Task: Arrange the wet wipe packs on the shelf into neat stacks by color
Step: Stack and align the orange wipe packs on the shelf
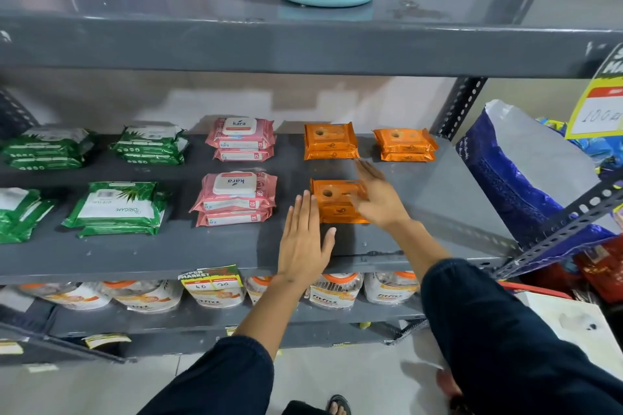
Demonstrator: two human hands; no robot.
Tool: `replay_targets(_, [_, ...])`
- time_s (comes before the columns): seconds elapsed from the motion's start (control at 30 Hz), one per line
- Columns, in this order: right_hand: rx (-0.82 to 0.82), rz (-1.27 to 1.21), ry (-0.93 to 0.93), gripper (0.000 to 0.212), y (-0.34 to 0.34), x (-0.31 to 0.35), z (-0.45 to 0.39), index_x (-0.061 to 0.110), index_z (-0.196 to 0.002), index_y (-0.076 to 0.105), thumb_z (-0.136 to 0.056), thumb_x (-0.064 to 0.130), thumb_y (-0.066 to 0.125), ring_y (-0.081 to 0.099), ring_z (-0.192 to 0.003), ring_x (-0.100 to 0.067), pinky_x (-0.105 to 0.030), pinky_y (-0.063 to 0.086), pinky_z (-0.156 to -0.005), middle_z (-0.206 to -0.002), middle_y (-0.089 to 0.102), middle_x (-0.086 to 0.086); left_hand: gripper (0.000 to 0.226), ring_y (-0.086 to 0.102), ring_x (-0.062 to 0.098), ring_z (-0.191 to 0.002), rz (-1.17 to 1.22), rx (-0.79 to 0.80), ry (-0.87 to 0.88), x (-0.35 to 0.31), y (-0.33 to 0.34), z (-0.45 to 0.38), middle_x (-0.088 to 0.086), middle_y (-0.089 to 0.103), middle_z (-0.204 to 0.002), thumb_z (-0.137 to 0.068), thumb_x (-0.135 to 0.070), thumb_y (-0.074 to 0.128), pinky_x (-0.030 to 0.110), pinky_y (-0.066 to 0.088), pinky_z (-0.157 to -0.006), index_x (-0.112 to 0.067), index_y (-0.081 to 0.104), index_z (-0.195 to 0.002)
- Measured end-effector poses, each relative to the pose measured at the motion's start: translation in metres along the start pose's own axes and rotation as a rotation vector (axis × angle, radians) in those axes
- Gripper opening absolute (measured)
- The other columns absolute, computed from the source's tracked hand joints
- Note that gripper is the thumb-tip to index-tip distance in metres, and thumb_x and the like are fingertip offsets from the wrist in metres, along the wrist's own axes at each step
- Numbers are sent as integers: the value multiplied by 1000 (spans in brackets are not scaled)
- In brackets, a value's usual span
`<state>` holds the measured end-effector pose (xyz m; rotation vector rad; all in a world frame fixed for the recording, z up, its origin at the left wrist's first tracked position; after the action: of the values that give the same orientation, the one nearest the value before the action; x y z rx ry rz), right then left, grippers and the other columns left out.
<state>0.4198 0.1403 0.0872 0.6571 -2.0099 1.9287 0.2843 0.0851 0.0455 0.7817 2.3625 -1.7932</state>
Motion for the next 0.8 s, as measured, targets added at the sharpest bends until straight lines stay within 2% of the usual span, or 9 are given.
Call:
replay_targets(0.07, [-75,138,-56,69,2,2,20,3,-148,21,-86,6,51,15,-149,-25,-38,7,-124,-158,23,-14,65,20,32,-140,-55,24,69,-8,0,-10,20,25,-150,-93,-40,27,44,11,-114,2,25,-142])
replay_targets(0.13, [-56,276,-86,70,19,1,35,4,-149,21,-85,4,49,13,-149,-24,-32,1,-121,-158,21,-13,65,18,32,-140,-111,72,116,-11,5,-16,20,24,-151,-92,-39,26,43,7,-114,1,24,-143])
replay_targets(0.23, [-27,349,-60,72,33,-7,45,8,-150,16,-86,4,47,10,-150,-23,-33,0,-121,-160,16,-10,63,11,29,-142,-171,137,166,-11,17,-14,16,17,-154,-94,-36,32,41,1,-114,-3,16,-145])
replay_targets(0.3, [-8,374,-58,75,35,-9,46,8,-151,11,-85,1,47,8,-150,-22,-33,1,-122,-161,12,-10,64,7,28,-143,-183,153,188,-12,21,-13,14,13,-155,-96,-35,37,40,-2,-114,-4,11,-146])
replay_targets(0.53, [84,436,-84,82,39,-15,43,10,-151,4,-82,-7,45,2,-150,-20,-31,2,-122,-161,3,-9,66,5,22,-143,-216,191,252,-3,24,-12,10,8,-156,-97,-36,34,39,-3,-115,-8,4,-147])
replay_targets(0.7, [54,374,-66,79,40,-12,44,8,-151,8,-82,-8,43,4,-150,-20,-29,3,-122,-161,6,-10,65,5,21,-143,-208,204,249,-3,23,-13,8,8,-157,-97,-35,34,38,-3,-115,-8,5,-148])
replay_targets(0.8, [68,400,-51,78,38,-12,43,10,-151,12,-82,-5,46,8,-150,-19,-35,4,-122,-161,11,-8,63,7,23,-143,-204,195,220,-6,20,-16,11,11,-156,-97,-34,34,36,-2,-115,-6,8,-147])
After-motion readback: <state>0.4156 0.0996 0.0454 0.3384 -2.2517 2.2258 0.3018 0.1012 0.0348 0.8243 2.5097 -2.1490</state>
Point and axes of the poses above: each hand's wrist, its own z-axis away from the middle knuckle, its own y-axis out of the palm, x = y × z, the point moved 9 cm from there along -z, towards the middle knuckle
